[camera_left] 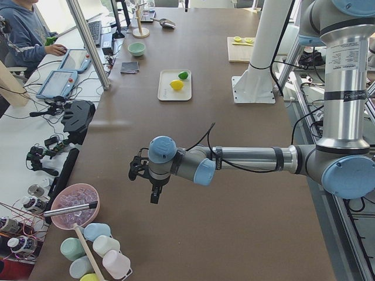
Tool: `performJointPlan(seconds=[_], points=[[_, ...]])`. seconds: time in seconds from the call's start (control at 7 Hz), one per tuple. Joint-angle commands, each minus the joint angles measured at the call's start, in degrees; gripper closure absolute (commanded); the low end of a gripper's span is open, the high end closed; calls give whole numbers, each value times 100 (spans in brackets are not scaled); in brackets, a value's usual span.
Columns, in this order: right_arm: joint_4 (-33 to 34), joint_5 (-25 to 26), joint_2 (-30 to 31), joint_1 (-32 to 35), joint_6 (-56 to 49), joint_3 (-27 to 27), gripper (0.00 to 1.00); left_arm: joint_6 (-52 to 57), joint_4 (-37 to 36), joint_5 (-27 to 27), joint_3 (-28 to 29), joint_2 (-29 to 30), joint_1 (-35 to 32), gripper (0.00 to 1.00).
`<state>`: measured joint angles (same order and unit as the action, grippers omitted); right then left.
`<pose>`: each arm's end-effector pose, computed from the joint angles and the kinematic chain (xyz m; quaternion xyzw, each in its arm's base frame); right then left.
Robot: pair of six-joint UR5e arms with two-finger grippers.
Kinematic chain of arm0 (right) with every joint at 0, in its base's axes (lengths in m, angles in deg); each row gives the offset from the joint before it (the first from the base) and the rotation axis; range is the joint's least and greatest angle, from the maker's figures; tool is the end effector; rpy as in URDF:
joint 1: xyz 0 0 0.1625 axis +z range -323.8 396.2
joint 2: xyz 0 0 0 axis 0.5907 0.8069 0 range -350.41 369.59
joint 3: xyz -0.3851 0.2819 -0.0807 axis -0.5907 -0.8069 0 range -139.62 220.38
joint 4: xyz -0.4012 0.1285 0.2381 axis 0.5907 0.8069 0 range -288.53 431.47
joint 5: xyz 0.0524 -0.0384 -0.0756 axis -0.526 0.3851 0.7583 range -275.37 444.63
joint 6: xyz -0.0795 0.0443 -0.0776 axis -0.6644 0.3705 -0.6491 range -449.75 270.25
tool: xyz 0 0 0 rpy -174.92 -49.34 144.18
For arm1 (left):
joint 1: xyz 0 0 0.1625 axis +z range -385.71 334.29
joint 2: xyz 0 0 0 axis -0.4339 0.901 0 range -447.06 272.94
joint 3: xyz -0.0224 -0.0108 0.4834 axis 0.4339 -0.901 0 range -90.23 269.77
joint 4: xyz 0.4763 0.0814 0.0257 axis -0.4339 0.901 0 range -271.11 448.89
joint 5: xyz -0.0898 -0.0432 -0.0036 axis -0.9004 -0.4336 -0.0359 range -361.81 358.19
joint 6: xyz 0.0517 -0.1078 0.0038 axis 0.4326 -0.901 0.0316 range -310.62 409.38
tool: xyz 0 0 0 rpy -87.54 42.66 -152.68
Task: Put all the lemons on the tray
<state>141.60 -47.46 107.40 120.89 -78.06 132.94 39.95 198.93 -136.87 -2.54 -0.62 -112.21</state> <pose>0.0051 -0.5191 0.7453 0.0649 -0.3698 0.0058 0.9268 -0.0145 -0.5586 0.7036 0.1073 0.3926 0.0154 0.9133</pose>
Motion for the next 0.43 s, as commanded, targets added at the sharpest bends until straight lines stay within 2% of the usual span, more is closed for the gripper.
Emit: performJointPlan(seconds=[0.0, 0.29], points=[[-8, -18, 10, 4, 0, 51, 0, 37, -18, 14, -128, -13, -8, 2], [-8, -18, 54, 4, 8, 121, 0, 37, -18, 23, -164, -65, -8, 2]])
